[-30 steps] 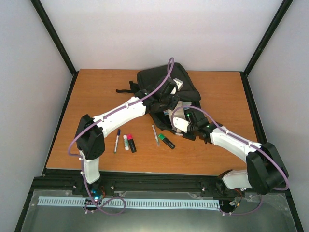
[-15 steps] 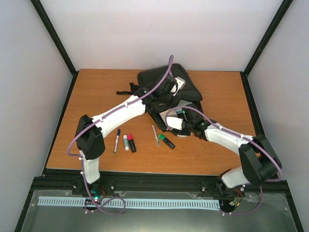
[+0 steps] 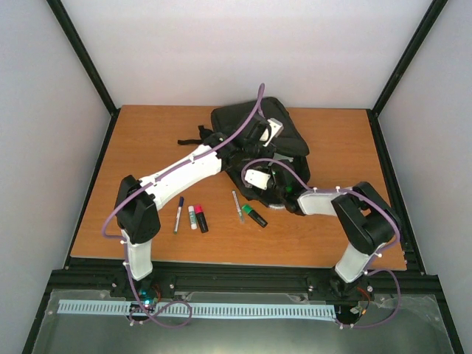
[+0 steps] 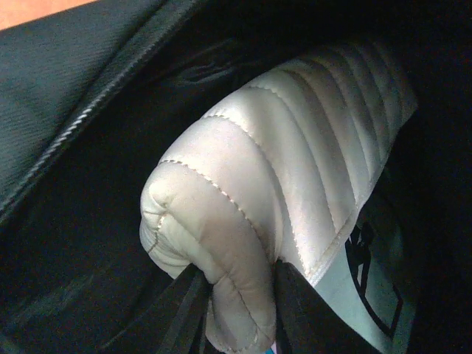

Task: Pack the student bag
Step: Place the stationery in the student bag.

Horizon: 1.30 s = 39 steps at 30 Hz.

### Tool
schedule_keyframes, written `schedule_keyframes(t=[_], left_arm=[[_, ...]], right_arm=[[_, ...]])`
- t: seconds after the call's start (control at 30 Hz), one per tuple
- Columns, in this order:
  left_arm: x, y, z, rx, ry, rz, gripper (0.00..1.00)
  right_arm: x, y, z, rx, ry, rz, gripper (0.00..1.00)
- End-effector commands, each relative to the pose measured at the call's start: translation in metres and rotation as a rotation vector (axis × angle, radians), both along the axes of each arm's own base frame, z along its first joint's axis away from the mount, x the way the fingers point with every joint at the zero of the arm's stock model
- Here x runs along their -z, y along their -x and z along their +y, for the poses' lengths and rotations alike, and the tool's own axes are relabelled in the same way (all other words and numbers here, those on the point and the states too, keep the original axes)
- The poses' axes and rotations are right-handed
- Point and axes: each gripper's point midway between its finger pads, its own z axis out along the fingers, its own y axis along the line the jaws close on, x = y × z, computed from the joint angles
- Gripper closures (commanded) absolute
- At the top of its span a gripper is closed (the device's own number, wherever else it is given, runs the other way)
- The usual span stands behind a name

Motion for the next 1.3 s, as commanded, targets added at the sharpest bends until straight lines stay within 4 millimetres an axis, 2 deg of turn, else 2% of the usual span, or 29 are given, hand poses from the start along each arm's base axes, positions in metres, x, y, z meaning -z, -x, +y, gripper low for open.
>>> schedule_keyframes(t=[0.0,0.1,0.2,0.4,0.5,0.57,0.6,0.67,0.73,0.83,0.97,1.1,1.13,1.2,1.27], left_arm=[[-0.067,0.005,-0.015,0.064,0.142,-0.102,0.99],[-0.067,0.005,-0.015,0.063,0.141,-0.103,0.99],[-0.065,0.004,-0.013,0.061,0.129,-0.108,0.99],[-0.055,0.002,-0.009,0.05,0.105,-0.105,0.99],[-0.048,-0.002,-0.005,0.04,0.107,-0.086,0.99],[-0.044,-0.004,-0.004,0.038,0.107,-0.074,0.99],[-0.039,-0.004,-0.004,0.037,0.1,-0.066,0.99],[-0.031,-0.005,-0.004,0.038,0.088,-0.057,0.99],[-0.021,-0.006,-0.006,0.039,0.077,-0.041,0.99],[-0.007,-0.005,-0.008,0.043,0.07,-0.009,0.99],[0.013,-0.002,-0.006,0.027,0.059,0.037,0.99],[0.029,0.001,-0.005,0.016,0.052,0.084,0.99],[0.031,0.004,-0.006,0.022,0.051,0.102,0.94],[0.036,0.007,-0.004,0.016,0.041,0.131,0.68],[0.036,0.011,0.003,0.002,0.03,0.147,0.49]], right_arm=[[-0.035,-0.033,0.01,0.087,-0.134,-0.154,0.72],[-0.033,-0.041,0.01,0.124,-0.149,-0.139,0.64],[-0.033,-0.034,0.009,0.115,-0.149,-0.118,0.56],[-0.039,0.001,-0.003,0.073,-0.13,-0.028,0.44],[-0.039,0.03,-0.013,0.031,-0.098,0.031,0.4],[-0.03,0.051,-0.021,0.006,-0.058,0.107,0.4],[-0.02,0.062,-0.027,0.006,-0.029,0.171,0.39],[-0.013,0.076,-0.039,0.007,-0.026,0.252,0.38],[-0.014,0.084,-0.052,0.03,-0.05,0.32,0.38],[-0.026,0.091,-0.076,0.077,-0.13,0.426,0.38],[-0.042,0.087,-0.119,0.21,-0.254,0.523,0.39],[-0.036,0.075,-0.17,0.407,-0.337,0.617,0.41],[-0.034,0.069,-0.185,0.474,-0.361,0.643,0.42],[-0.024,0.062,-0.209,0.583,-0.388,0.724,0.42],[-0.012,0.06,-0.227,0.691,-0.409,0.818,0.43]])
